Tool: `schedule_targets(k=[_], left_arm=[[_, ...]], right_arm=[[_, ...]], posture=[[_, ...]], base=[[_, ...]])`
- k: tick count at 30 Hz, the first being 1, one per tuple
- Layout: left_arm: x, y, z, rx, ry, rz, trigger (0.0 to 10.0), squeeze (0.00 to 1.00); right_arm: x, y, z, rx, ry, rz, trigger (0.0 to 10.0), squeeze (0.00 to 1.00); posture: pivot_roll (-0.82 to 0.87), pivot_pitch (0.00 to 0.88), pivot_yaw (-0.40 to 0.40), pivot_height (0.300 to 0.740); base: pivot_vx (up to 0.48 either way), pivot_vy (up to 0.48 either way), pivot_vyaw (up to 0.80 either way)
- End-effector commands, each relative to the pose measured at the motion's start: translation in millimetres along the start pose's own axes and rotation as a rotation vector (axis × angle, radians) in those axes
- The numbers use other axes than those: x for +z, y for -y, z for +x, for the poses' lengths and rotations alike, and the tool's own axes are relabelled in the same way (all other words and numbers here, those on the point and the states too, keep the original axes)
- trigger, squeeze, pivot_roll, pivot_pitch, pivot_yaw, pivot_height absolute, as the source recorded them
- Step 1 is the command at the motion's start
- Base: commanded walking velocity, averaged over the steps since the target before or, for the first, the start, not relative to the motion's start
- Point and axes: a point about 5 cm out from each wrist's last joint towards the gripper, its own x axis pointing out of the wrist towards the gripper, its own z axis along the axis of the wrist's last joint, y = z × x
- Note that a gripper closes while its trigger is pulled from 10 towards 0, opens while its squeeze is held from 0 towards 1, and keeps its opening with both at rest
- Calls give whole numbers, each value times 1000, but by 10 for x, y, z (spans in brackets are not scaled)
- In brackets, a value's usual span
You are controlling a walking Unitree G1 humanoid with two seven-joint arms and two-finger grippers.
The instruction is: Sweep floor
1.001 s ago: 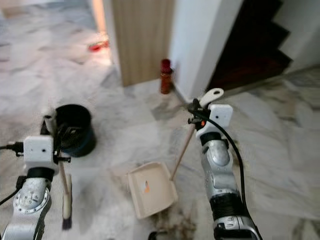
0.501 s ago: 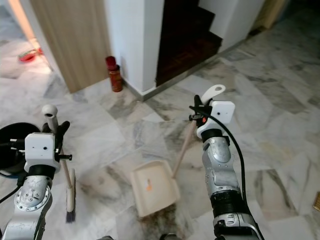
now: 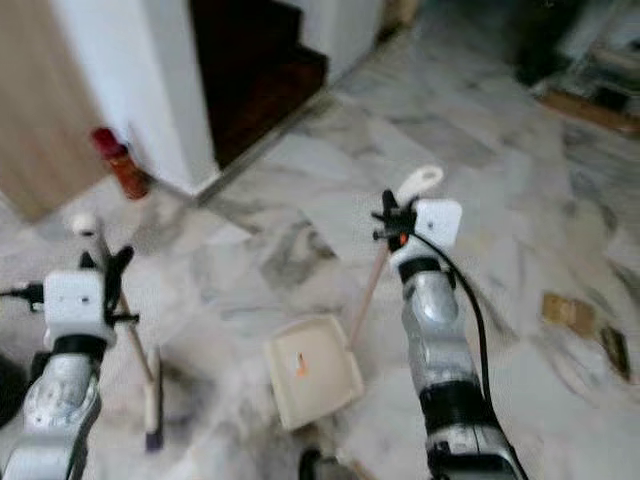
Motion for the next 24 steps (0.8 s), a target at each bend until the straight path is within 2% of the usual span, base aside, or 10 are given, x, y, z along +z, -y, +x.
schedule_targets(k=[1, 15, 20, 24], left_arm=[[52, -24, 11, 6, 27, 17, 10000, 0], [51, -24, 5, 3, 24, 24, 10000, 0], [57, -25, 12, 5, 29, 10, 10000, 0], [58, -17, 10, 3, 28, 17, 10000, 0]], right_arm=[[75, 2, 27, -3, 31, 3, 10000, 0], [83, -13, 28, -1, 34, 6, 10000, 0], [88, -20, 32, 0, 36, 6, 10000, 0], [89, -19, 31, 1, 37, 7, 10000, 0]], posture=[[-26, 159, -39, 740], [-24, 163, -39, 740], [-27, 161, -39, 740], [-26, 160, -39, 740]], base=[[0, 0, -800], [0, -51, -800], [0, -415, -800], [0, 0, -800]])
